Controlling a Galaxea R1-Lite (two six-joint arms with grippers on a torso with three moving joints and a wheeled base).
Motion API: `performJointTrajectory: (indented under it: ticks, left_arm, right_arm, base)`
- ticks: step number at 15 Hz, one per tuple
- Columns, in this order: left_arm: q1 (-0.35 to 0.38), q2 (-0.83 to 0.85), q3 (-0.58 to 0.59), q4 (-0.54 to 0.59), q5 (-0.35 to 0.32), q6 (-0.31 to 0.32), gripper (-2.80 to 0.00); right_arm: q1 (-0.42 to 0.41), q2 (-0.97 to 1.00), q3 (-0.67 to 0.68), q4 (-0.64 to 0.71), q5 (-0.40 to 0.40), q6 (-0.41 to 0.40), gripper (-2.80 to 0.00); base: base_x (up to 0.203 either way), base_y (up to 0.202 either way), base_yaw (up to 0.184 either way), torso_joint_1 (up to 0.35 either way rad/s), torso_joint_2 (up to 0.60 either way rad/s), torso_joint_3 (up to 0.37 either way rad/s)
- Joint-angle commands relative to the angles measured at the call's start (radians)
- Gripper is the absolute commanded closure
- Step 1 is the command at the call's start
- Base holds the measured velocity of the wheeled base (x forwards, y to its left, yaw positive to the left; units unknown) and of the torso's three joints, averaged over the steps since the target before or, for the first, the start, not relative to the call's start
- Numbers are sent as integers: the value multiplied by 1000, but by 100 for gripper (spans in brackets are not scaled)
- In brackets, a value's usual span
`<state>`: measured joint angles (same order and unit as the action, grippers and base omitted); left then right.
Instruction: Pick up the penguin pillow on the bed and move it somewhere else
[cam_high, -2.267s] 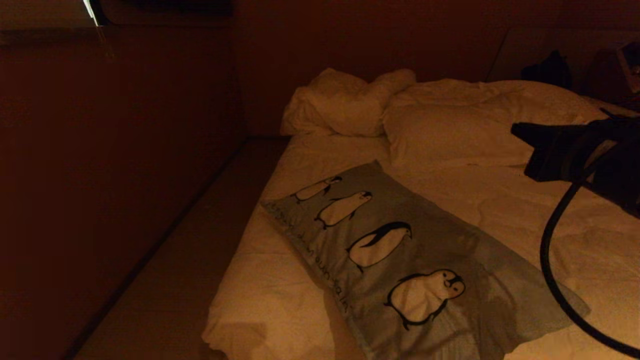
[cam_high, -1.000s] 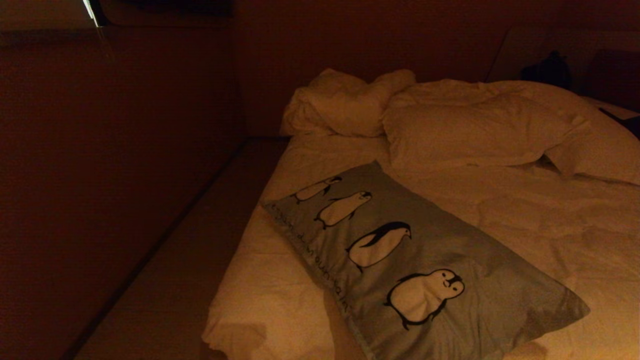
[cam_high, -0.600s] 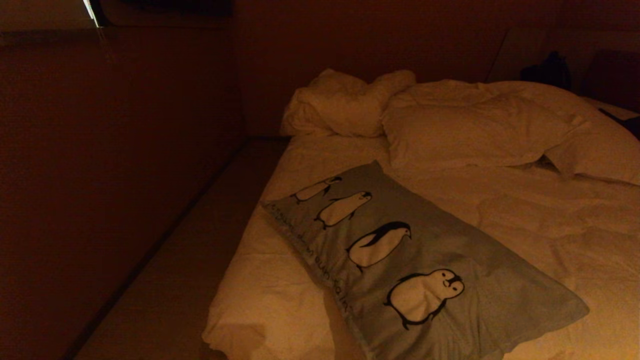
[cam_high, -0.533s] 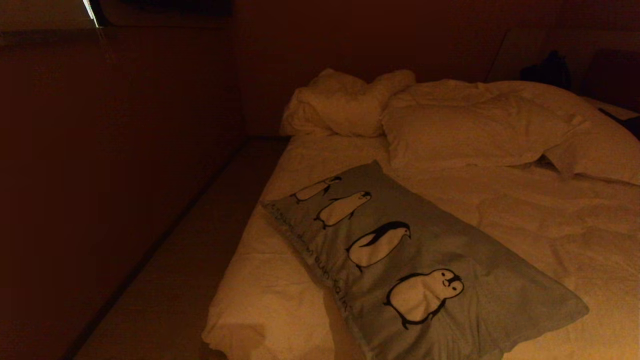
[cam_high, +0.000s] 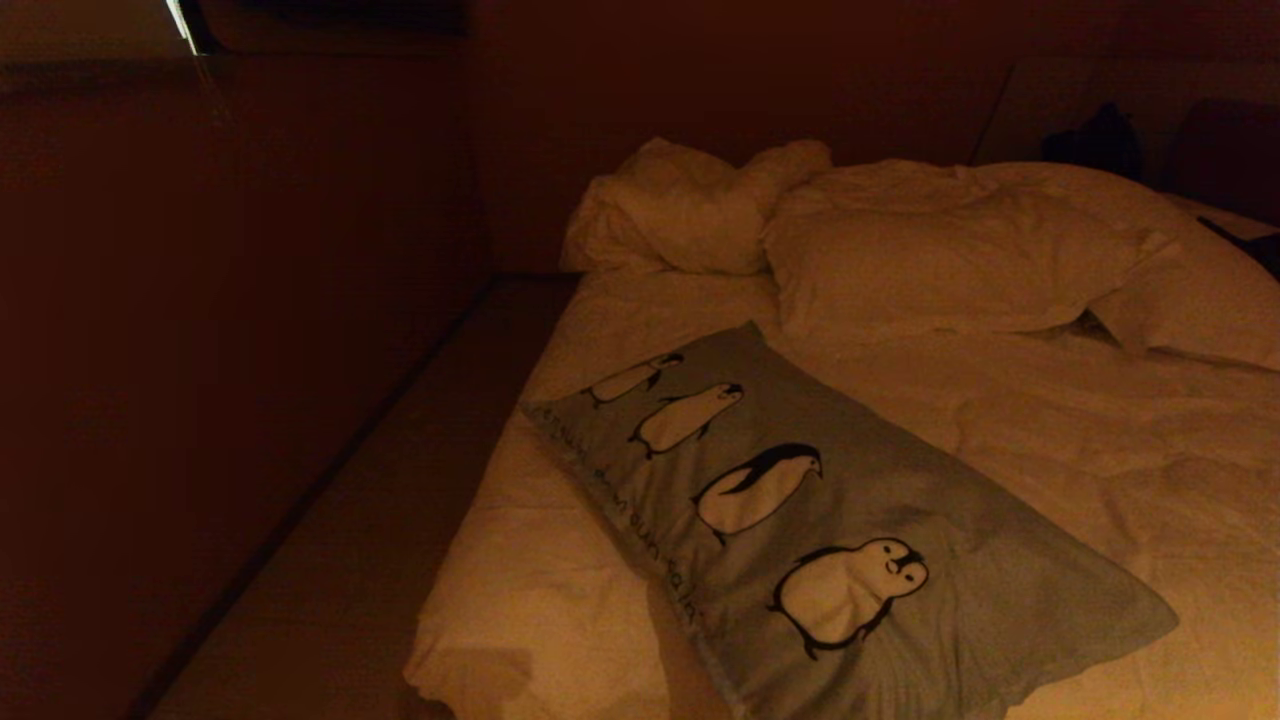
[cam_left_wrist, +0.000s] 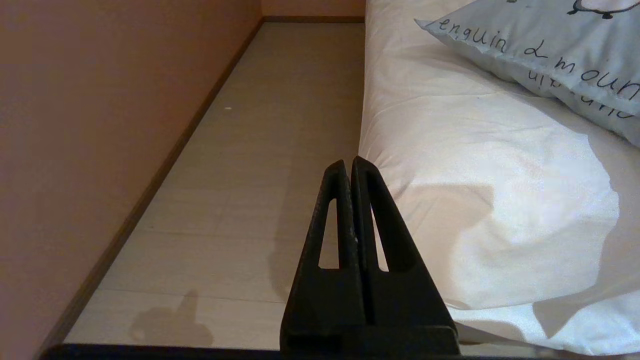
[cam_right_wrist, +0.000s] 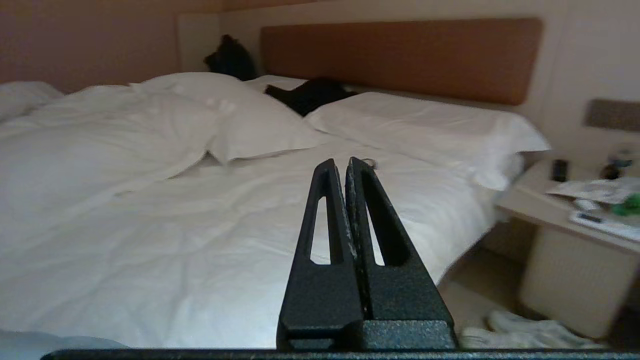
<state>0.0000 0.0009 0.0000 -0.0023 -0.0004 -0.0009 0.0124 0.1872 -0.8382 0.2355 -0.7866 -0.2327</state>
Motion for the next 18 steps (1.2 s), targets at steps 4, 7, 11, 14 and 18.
performJointTrajectory:
  ticks: [4,7,11,14,18]
  left_arm:
    - [0,1,3,-1,0,-1,0]
    - [0,1,3,-1,0,-1,0]
    - [0,1,3,-1,0,-1,0]
    - [0,1,3,-1,0,-1,0]
    - [0,1,3,-1,0,-1,0]
  right_arm:
    - [-5,-153,130,14,339,-19,0]
    - [-5,-184,294,4,570,72,0]
    - [-5,-187,464,-1,771,200,0]
    - [-5,-187,590,-67,780,222,0]
    - [-5,-187,722,-155,779,236,0]
  base:
    - [0,0,0,0,0,0]
    - [0,0,0,0,0,0]
    - [0,0,0,0,0,0]
    - [0,0,0,0,0,0]
    - [0,0,0,0,0,0]
